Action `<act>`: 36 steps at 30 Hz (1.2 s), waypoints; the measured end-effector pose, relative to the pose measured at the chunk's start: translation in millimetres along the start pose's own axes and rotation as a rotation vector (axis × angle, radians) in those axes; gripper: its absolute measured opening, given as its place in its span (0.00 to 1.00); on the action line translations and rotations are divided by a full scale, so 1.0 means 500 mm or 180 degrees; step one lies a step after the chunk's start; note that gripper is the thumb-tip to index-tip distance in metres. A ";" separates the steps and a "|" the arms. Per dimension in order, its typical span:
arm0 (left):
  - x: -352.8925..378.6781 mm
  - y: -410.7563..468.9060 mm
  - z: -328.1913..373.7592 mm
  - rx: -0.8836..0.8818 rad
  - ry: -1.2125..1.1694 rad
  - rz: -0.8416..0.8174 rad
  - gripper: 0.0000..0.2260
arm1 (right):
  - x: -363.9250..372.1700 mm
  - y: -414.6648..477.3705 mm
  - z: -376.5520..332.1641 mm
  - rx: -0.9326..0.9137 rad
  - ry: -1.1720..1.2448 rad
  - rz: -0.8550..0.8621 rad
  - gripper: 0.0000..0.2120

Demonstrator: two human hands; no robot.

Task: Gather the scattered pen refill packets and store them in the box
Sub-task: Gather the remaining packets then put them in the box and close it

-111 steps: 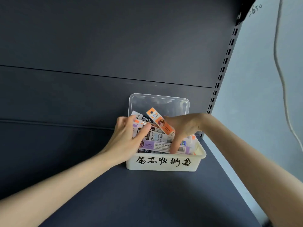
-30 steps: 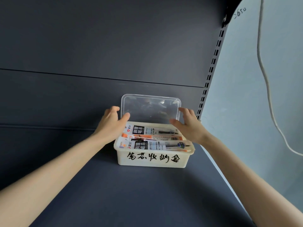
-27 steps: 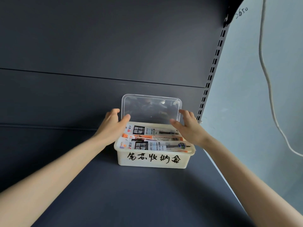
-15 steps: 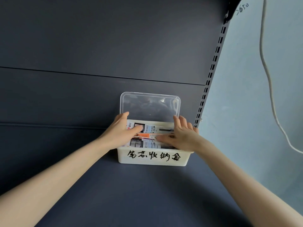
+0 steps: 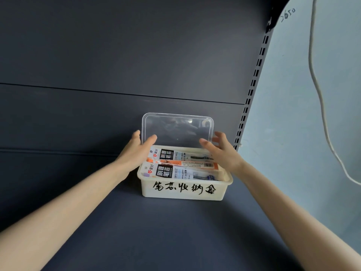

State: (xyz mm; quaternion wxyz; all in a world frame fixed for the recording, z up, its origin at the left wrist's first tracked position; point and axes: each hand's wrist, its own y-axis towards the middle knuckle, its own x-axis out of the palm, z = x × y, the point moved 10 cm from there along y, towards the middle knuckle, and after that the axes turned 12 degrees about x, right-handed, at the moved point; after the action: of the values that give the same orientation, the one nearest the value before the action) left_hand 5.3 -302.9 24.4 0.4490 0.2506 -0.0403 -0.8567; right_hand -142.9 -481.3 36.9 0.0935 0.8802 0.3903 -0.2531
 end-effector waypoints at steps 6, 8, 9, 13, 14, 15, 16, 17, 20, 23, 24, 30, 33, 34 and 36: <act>-0.038 -0.006 0.031 0.0353 -0.0570 0.0270 0.23 | -0.057 -0.027 -0.017 -0.0124 0.0664 0.0586 0.36; -0.043 -0.025 0.054 0.0506 -0.0827 0.0314 0.23 | -0.072 -0.041 -0.004 -0.0052 0.0854 0.0666 0.35; -0.041 -0.038 0.059 0.0519 -0.0942 0.0291 0.24 | -0.074 -0.051 0.002 -0.0024 0.0874 0.0670 0.31; -0.018 -0.086 0.043 0.0482 -0.0775 -0.0045 0.26 | -0.067 -0.092 0.024 0.0046 0.0697 0.0662 0.22; -0.013 -0.096 0.038 0.0491 -0.0666 -0.0119 0.24 | -0.062 -0.099 0.026 0.0053 0.0547 0.0653 0.20; -0.012 -0.103 0.033 0.0511 -0.0578 -0.0143 0.20 | -0.058 -0.103 0.029 0.0069 0.0390 0.0661 0.19; -0.012 -0.107 0.031 0.0541 -0.0497 -0.0135 0.16 | -0.057 -0.103 0.032 0.0081 0.0244 0.0706 0.18; -0.013 -0.107 0.030 0.0577 -0.0389 -0.0124 0.13 | -0.059 -0.100 0.035 0.0083 0.0115 0.0768 0.18; -0.021 -0.091 0.035 0.0671 0.0135 -0.0054 0.11 | -0.049 -0.081 0.044 0.0203 -0.0226 0.0632 0.21; 0.003 -0.070 0.019 0.0317 0.0340 -0.0329 0.19 | -0.023 -0.063 0.058 0.0397 -0.0417 0.0322 0.25; 0.016 -0.068 0.017 0.0239 0.0340 -0.0440 0.20 | -0.018 -0.059 0.060 0.0420 -0.0459 0.0284 0.25; 0.020 -0.042 0.013 0.0171 0.0069 -0.0311 0.13 | -0.011 -0.018 0.055 0.0457 -0.0333 0.0289 0.24; 0.012 -0.023 0.008 0.0204 -0.0034 -0.0253 0.12 | 0.000 0.005 0.049 0.0463 -0.0438 0.0279 0.25; 0.011 -0.018 0.007 0.0224 -0.0020 -0.0253 0.11 | 0.004 0.012 0.047 0.0470 -0.0469 0.0267 0.25; 0.011 -0.008 0.002 0.0266 0.0164 -0.0337 0.11 | 0.009 0.020 0.043 0.0463 -0.0598 0.0265 0.24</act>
State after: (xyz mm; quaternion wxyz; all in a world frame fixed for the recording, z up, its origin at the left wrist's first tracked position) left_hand -0.7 -305.2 22.1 0.3931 0.2929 -0.0512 -0.8701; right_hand -141.2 -492.9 15.7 0.0760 0.8726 0.3235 -0.3580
